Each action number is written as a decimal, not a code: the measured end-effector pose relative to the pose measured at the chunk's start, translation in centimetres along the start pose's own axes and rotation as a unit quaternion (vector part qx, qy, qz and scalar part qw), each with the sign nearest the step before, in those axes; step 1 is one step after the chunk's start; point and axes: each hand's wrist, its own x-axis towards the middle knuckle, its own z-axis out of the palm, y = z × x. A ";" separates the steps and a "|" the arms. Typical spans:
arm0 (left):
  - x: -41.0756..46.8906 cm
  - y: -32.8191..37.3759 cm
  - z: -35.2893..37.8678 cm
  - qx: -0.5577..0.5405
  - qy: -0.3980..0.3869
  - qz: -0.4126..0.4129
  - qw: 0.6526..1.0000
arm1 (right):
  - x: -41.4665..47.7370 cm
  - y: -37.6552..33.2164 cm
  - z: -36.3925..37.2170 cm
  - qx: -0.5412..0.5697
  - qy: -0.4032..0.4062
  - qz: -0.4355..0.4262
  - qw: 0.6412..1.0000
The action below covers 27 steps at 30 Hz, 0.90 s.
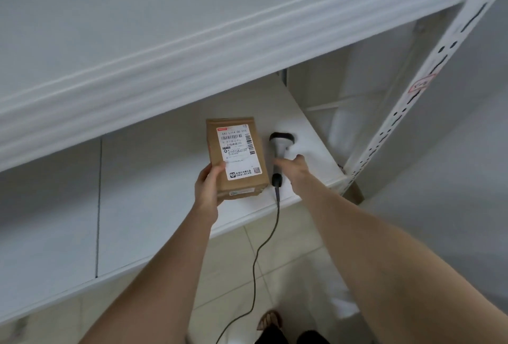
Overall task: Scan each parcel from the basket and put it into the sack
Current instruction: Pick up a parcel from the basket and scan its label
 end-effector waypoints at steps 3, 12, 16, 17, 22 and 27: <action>2.8 -1.1 -0.5 0.001 -0.008 -0.001 1.000 | 2.9 0.3 1.8 -0.008 -0.006 -0.002 1.000; 5.3 -2.2 -1.4 0.026 -0.016 -0.005 1.000 | 6.0 1.4 3.0 -0.036 0.031 -0.015 0.999; 2.4 -0.5 -0.8 0.034 -0.019 -0.007 0.999 | 2.0 1.1 0.5 0.051 0.040 -0.007 0.998; 1.3 0.1 -0.6 0.040 -0.022 -0.008 0.999 | 0.6 0.8 -0.3 0.081 0.039 -0.002 0.996; -4.9 2.7 0.2 0.068 -0.039 -0.034 0.996 | -6.7 -0.2 -4.3 0.179 0.051 0.039 0.982; -11.7 4.5 0.9 0.104 -0.064 -0.061 0.991 | -14.4 -1.4 -7.9 0.165 0.032 0.041 0.985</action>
